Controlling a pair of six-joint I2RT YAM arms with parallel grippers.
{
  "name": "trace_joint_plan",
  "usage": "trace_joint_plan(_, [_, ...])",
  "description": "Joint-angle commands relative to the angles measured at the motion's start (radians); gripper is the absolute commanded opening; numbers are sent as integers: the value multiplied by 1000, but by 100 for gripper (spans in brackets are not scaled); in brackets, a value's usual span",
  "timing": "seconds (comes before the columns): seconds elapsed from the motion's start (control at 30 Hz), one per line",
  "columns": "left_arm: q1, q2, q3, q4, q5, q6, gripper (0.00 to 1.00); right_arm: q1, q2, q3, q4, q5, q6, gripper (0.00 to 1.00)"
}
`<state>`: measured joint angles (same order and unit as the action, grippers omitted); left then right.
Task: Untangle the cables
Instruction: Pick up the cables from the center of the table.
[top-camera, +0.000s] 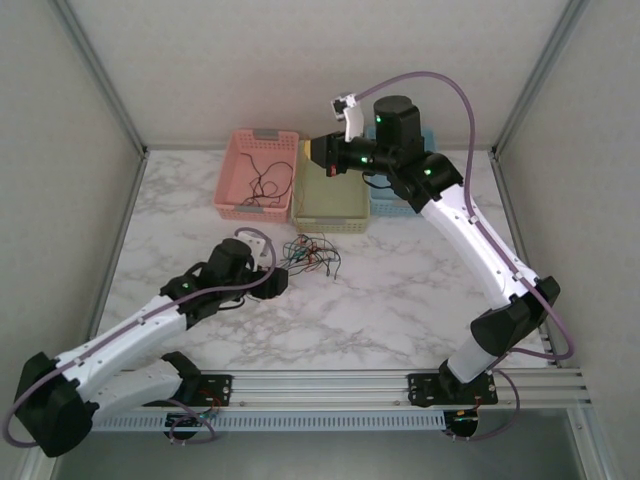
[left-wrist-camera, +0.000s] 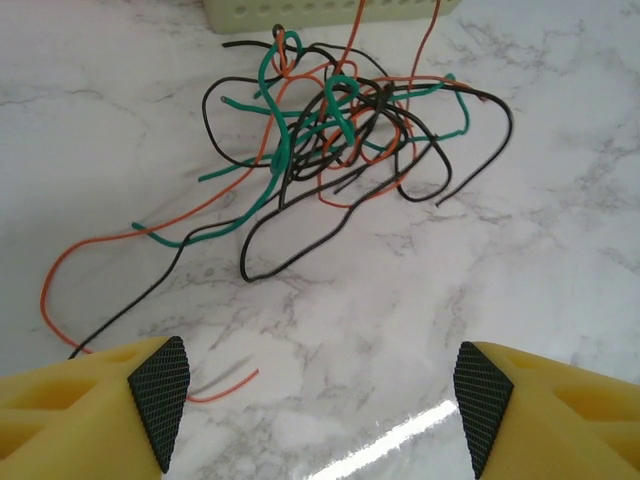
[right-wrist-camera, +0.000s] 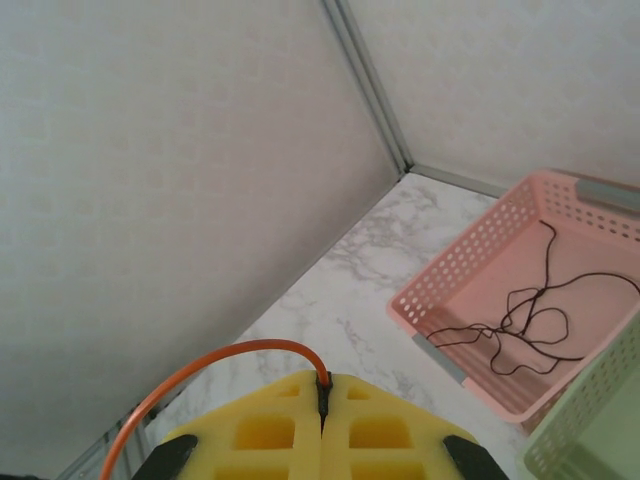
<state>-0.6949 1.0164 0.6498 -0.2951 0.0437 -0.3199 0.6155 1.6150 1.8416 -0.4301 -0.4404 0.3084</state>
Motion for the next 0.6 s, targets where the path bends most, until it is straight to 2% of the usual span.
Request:
trace_joint_plan(0.0, [-7,95,-35,155,-41,-7,73,2,18,31,10,22,19,0])
trace_joint_plan(0.13, [-7,235,-8,291,-44,26,73,2,13,43,0,13,17,0])
trace_joint_plan(0.27, [-2,289,-11,409,-17,33,74,1,11,53,-37,7,-9,0])
trace_joint_plan(0.4, [10,375,32,404,-21,32,72,2,8,53,-56,3,-22,0])
trace_joint_plan(0.57, [20,409,62,422,-24,23,67,1,6,54,-59,-3,-25,0])
